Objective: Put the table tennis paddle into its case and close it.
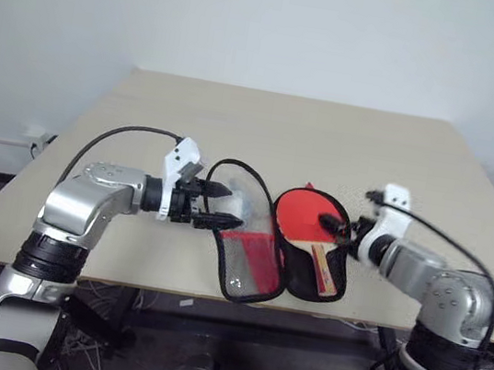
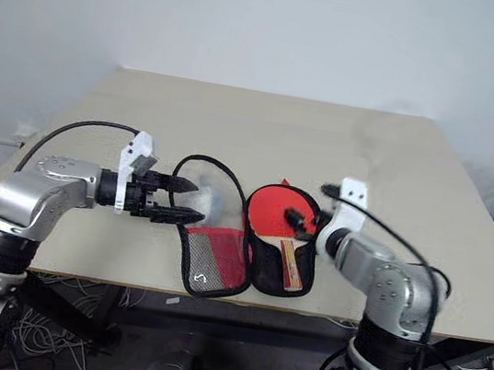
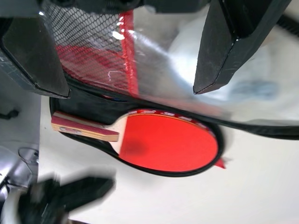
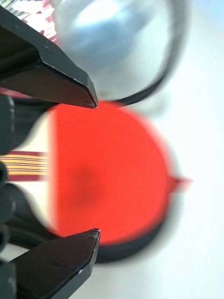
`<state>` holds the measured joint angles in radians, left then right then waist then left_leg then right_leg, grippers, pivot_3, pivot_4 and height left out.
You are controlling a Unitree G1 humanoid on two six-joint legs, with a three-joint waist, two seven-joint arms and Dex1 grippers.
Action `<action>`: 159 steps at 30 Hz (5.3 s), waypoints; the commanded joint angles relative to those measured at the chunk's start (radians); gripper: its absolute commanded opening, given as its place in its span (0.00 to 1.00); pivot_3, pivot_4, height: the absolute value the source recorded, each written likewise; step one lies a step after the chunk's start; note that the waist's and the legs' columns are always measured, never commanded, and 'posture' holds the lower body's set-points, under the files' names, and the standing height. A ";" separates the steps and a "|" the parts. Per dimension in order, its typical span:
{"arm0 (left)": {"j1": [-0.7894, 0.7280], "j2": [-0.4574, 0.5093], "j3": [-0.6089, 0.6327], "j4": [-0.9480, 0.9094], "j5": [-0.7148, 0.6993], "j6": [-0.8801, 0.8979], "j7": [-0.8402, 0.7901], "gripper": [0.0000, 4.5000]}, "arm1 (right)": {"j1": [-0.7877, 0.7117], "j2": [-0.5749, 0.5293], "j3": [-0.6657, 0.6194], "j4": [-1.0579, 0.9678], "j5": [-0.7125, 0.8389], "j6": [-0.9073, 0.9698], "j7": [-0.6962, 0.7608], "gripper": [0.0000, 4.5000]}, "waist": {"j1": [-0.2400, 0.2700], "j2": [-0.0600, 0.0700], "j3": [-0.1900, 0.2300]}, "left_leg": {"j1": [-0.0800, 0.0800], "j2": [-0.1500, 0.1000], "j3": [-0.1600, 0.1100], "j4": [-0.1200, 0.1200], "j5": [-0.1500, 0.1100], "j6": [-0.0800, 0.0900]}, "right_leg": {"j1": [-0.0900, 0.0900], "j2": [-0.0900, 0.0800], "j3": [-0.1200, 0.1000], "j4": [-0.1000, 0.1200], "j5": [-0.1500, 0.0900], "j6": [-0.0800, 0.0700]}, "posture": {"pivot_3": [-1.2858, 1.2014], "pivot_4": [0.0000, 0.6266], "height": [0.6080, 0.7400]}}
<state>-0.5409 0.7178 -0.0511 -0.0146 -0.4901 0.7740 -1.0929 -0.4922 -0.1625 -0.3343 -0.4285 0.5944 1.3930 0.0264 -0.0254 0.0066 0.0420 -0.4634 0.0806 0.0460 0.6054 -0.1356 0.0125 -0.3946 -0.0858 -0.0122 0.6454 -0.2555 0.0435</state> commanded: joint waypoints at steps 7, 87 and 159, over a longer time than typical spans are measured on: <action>0.107 0.144 0.135 -0.066 -0.059 0.048 -0.023 0.63 | -0.048 -0.044 -0.008 0.078 -0.027 -0.146 0.042 1.00 | 0.000 0.000 0.000 | 0.000 0.000 0.001 0.000 0.000 0.000 | 0.000 0.000 0.000 0.000 0.000 0.000 | 0.52 0.00 1.00; -0.178 -0.791 0.223 0.419 -0.082 0.559 0.639 0.98 | 0.135 -0.410 0.065 0.060 0.080 -0.366 0.200 1.00 | 0.020 0.001 0.000 | 0.000 -0.003 -0.004 0.007 0.002 0.000 | 0.006 -0.001 0.000 -0.003 0.000 0.001 | 0.52 0.00 1.00; -0.070 -0.584 -0.078 0.304 -0.660 0.840 0.882 0.01 | 0.087 -0.342 0.020 0.132 -0.047 -0.325 0.140 1.00 | 0.022 0.000 0.000 | 0.000 -0.003 -0.005 0.006 0.002 0.000 | 0.005 0.000 0.000 -0.003 -0.002 0.003 | 0.52 0.00 1.00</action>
<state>-0.6166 0.1443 -0.0813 0.3093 -1.0730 1.5922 -0.2110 -0.3837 -0.4935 -0.2971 -0.2838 0.5490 1.0717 0.1588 -0.0029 0.0070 0.0417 -0.4639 0.0775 0.0414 0.6117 -0.1335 0.0125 -0.3898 -0.0860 -0.0124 0.6426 -0.2571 0.0465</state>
